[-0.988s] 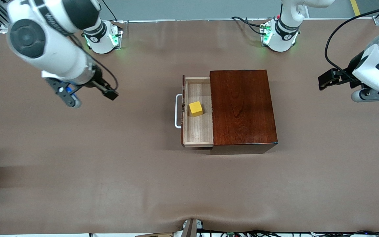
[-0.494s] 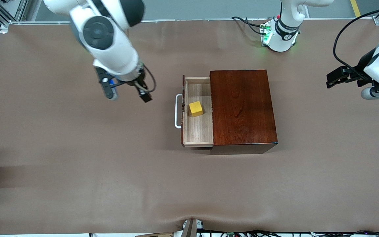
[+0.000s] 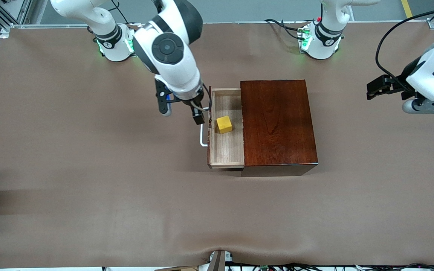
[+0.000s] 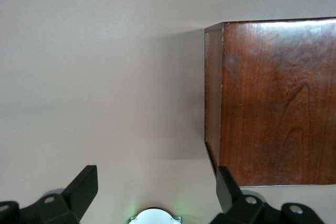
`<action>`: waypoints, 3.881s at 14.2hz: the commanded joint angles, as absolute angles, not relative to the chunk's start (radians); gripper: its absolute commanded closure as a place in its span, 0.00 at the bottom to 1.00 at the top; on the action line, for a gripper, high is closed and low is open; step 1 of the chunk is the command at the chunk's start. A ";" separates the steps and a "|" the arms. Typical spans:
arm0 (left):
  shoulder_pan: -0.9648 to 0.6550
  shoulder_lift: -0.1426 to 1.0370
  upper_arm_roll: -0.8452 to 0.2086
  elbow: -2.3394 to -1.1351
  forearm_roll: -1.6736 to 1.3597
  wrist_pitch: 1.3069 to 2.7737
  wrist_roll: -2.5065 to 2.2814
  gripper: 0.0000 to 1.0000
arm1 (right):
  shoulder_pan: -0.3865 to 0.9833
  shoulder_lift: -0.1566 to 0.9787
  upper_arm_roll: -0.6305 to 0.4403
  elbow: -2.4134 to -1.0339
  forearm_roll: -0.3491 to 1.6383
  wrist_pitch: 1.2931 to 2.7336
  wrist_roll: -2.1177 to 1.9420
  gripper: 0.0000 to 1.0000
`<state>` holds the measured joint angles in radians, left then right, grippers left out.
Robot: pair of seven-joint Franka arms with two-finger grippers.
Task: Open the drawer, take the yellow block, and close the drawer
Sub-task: 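Lower the right gripper into the drawer onto the yellow cube, then close the right gripper on the yellow cube, then lift the cube with the right gripper while the left gripper reaches the handle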
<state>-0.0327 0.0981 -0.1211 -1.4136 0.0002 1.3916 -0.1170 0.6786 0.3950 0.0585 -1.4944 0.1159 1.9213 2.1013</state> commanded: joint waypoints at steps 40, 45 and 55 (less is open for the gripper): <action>0.003 0.072 -0.158 -1.430 -0.009 1.397 -0.103 0.00 | 0.804 0.650 0.041 -1.385 0.051 2.149 2.194 1.00; 0.003 0.072 -0.158 -1.424 -0.008 1.397 -0.106 0.00 | 0.778 0.649 0.043 -1.224 0.058 1.938 2.189 1.00; -0.023 0.155 -0.271 -1.356 -0.015 1.416 -0.155 0.00 | 0.537 0.532 0.054 -1.166 0.138 1.579 1.702 1.00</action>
<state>-0.0238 0.1020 -0.2332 -1.4011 -0.0009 1.4082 -0.1288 0.5810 0.5566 0.0365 -1.1444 0.1167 1.6087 1.8072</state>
